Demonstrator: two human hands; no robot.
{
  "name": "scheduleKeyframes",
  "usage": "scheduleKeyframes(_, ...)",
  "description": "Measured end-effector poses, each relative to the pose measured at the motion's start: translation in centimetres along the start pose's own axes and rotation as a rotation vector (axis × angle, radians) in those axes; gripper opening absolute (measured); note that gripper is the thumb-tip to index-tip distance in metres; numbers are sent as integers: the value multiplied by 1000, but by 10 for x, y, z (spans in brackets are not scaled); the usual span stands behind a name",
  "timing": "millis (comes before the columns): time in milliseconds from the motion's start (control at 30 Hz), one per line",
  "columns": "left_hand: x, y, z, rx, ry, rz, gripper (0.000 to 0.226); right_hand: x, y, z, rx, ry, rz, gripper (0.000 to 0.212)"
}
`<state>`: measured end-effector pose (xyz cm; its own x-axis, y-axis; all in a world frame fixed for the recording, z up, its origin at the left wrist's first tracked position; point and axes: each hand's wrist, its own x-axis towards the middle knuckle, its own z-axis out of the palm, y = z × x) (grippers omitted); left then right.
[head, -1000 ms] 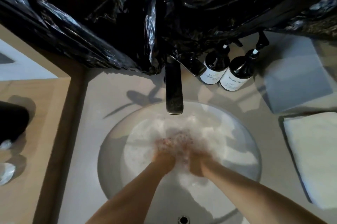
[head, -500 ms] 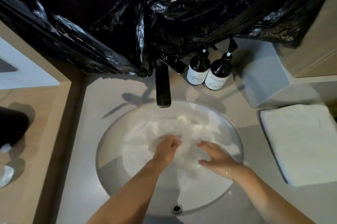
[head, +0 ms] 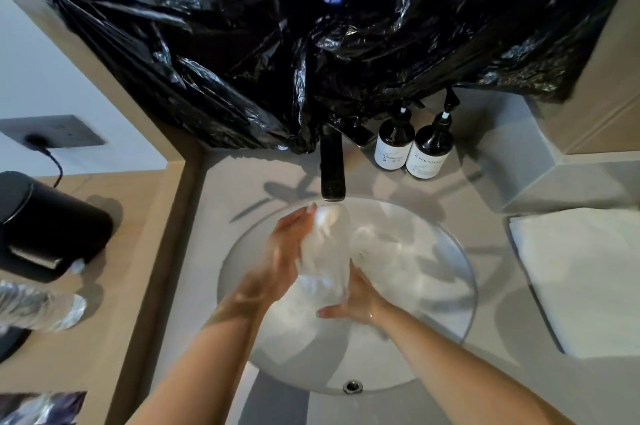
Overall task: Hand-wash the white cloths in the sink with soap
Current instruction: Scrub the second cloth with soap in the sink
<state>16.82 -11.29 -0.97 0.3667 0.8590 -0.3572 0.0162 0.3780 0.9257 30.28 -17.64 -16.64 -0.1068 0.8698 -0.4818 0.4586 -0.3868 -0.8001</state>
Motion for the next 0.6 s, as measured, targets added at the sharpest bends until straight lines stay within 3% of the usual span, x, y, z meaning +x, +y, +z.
scheduleKeyframes(100, 0, 16, -7, -40, 17, 54, 34, 9, -6, 14, 134, 86, 13, 94)
scheduleKeyframes(200, 7, 19, -27, -82, 115, 60, 36, 8, -12, 4, 46, 77, 70, 49)
scheduleKeyframes(267, 8, 16, -45, -67, 159, 120, 36, 2, -11, -14, 85, 56, 104, 30)
scheduleKeyframes(400, 7, -18, -73, 155, 187, 211, 45, -22, -18, -63, 60, 122, 62, 28)
scheduleKeyframes(467, 9, -41, -77, 253, 299, 166, 37, -36, -30, -83, -41, 137, 45, 40)
scheduleKeyframes(600, 15, -86, -78, 373, 304, -68, 33, -57, -55, -99, -7, 140, 14, 27)
